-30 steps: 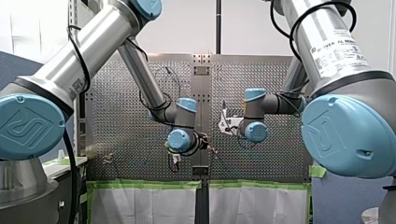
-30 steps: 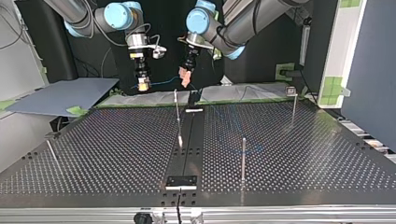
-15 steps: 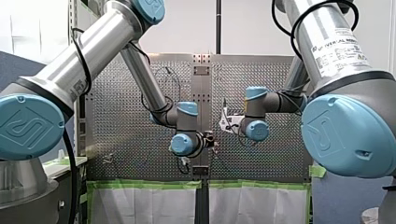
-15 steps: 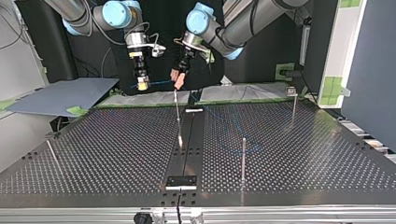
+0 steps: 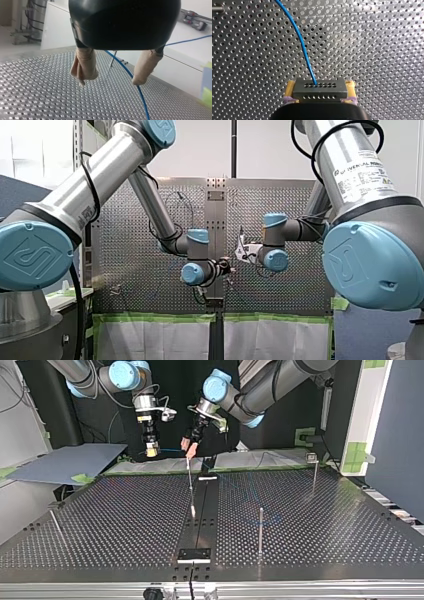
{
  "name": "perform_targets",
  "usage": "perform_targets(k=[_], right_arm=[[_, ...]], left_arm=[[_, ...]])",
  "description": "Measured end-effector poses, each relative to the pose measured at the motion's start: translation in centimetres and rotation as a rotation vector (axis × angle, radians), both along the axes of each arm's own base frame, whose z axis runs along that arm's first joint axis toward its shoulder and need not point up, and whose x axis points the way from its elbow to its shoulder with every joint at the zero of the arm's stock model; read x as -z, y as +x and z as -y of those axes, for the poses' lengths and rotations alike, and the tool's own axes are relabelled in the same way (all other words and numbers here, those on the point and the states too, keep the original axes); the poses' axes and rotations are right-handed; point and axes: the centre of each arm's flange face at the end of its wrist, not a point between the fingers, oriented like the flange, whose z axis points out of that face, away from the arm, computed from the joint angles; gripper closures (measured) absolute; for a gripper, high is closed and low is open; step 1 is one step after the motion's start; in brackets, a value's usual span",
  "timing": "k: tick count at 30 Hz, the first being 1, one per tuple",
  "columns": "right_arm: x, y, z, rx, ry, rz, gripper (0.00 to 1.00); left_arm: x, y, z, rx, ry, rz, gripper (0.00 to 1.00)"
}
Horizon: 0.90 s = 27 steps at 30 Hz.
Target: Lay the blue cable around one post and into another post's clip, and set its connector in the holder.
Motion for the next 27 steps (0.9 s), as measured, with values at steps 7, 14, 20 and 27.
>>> perform_targets(k=[7, 14, 20, 27], right_arm=[[-0.1, -0.3, 0.3, 0.009, -0.002, 0.014, 1.00], [-0.2, -0.3, 0.4, 0.009, -0.007, 0.018, 1.00], [-0.2, -0.3, 0.5, 0.009, -0.007, 0.019, 1.00], [-0.1, -0.2, 0.3, 0.005, -0.005, 0.015, 1.00]], left_arm=[[0.6, -0.2, -0.6, 0.002, 0.078, -0.022, 0.00], [1.0, -1.3, -0.2, 0.058, 0.115, -0.058, 0.00], [1.2, -1.6, -0.1, 0.080, 0.128, -0.070, 0.00], [1.1, -0.9, -0.6, 0.036, 0.125, -0.059, 0.00]])
